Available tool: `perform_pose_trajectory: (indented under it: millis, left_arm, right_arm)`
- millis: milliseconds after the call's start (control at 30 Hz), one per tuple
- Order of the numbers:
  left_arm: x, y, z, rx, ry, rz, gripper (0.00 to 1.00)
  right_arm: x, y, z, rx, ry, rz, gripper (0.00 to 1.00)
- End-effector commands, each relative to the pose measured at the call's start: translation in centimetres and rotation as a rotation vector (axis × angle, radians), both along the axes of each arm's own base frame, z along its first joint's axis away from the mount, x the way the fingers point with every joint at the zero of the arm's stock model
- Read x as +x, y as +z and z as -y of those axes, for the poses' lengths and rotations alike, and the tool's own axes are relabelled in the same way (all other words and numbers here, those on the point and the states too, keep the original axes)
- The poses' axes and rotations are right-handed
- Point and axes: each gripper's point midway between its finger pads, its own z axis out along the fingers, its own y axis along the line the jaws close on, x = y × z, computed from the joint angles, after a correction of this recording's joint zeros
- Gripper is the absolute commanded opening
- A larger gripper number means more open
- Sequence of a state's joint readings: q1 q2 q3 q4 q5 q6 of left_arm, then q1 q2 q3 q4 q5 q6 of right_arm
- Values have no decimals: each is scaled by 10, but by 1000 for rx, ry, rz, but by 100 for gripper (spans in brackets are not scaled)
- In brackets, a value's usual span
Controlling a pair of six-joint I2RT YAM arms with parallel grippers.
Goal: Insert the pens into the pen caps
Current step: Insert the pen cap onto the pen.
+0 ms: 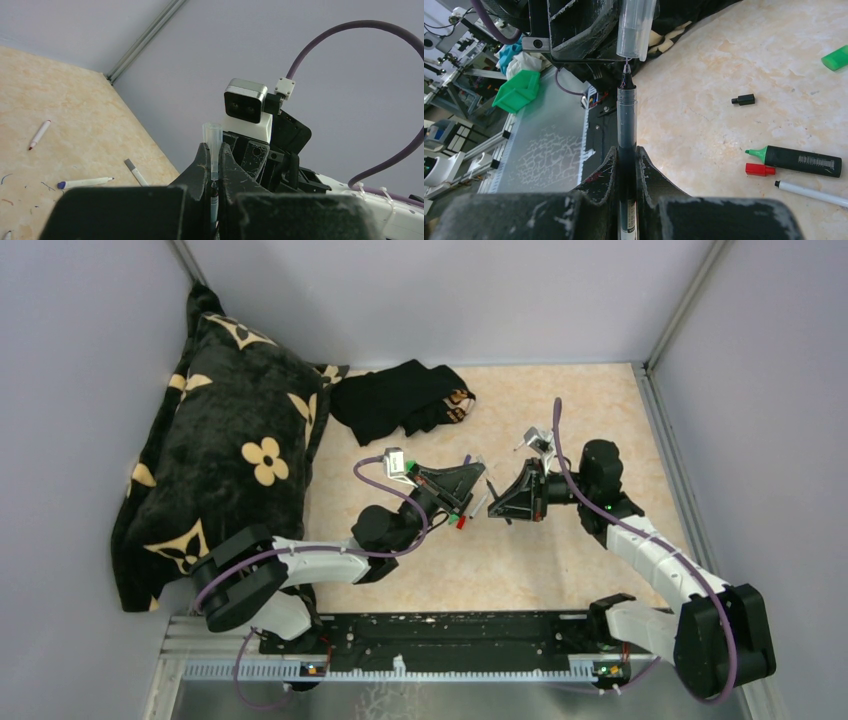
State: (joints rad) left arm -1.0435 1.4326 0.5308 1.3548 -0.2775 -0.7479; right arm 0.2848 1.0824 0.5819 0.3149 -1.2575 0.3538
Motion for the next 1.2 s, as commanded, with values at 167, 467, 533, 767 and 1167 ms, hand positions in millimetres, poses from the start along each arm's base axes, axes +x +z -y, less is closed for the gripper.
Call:
perform_pose_trajectory:
  millis: [167,467,533,767,1167]
  left_arm:
    - [-4,5,-1,-44,-12,7,0]
    - [-4,2,0,-43,-20,1,0]
    - [-4,1,2,-41,-24,0,0]
    - [-5,-4,6,-33,-35,-10,0]
    - [-11,-10,21,-11,-73,-11,0]
  right_arm:
    - [7,15,0,23,-20,59,0]
    - [10,16,0,27,-33,57,0]
    - [11,16,0,28,-40,55,0]
    - [13,16,0,31,-54,51,0]
    - [16,14,0,27,-72,46,0]
